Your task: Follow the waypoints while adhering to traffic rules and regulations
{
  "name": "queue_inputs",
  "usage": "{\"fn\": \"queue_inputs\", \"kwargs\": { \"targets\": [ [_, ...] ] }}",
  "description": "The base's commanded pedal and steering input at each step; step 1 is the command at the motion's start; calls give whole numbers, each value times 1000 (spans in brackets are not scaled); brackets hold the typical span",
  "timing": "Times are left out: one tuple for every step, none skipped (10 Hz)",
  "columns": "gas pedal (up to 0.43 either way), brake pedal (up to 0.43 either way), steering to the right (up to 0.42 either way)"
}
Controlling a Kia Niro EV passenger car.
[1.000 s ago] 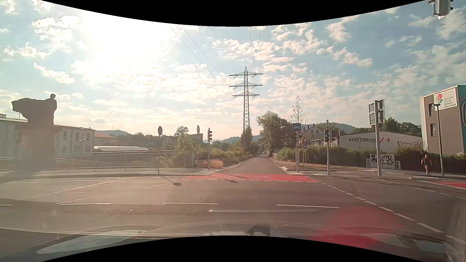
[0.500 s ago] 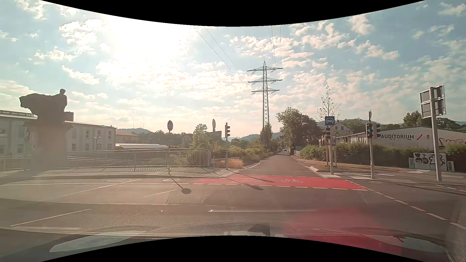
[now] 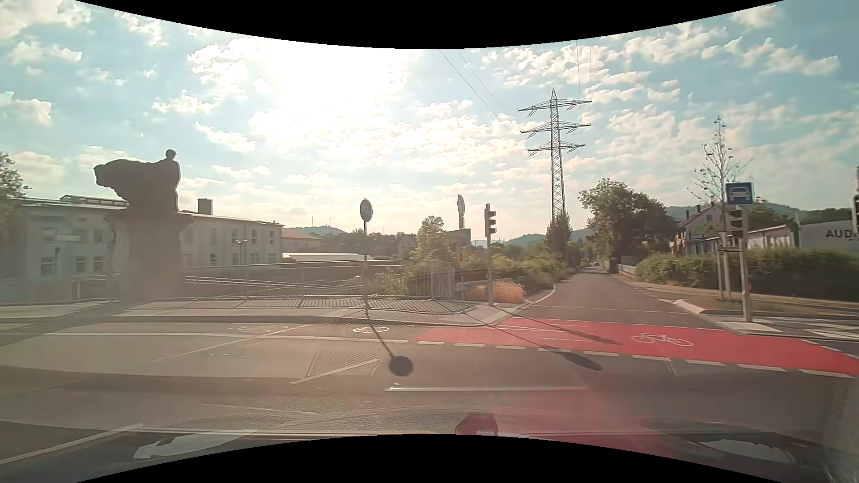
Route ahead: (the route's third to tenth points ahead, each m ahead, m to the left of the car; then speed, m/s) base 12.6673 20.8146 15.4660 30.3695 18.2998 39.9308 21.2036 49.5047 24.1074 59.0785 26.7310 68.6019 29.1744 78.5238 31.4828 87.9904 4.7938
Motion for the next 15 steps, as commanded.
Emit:
{"fn": "queue_inputs", "kwargs": {
  "targets": [
    [79,0,-393],
    [79,0,-413],
    [79,0,-435],
    [79,0,-460],
    [79,0,-476],
    [67,0,-489],
    [67,0,-500],
    [67,0,-505],
    [67,0,-509],
    [67,0,-508],
    [67,0,-501],
    [67,0,-490],
    [67,0,-475],
    [67,0,-455],
    [79,0,-440]
  ]
}}
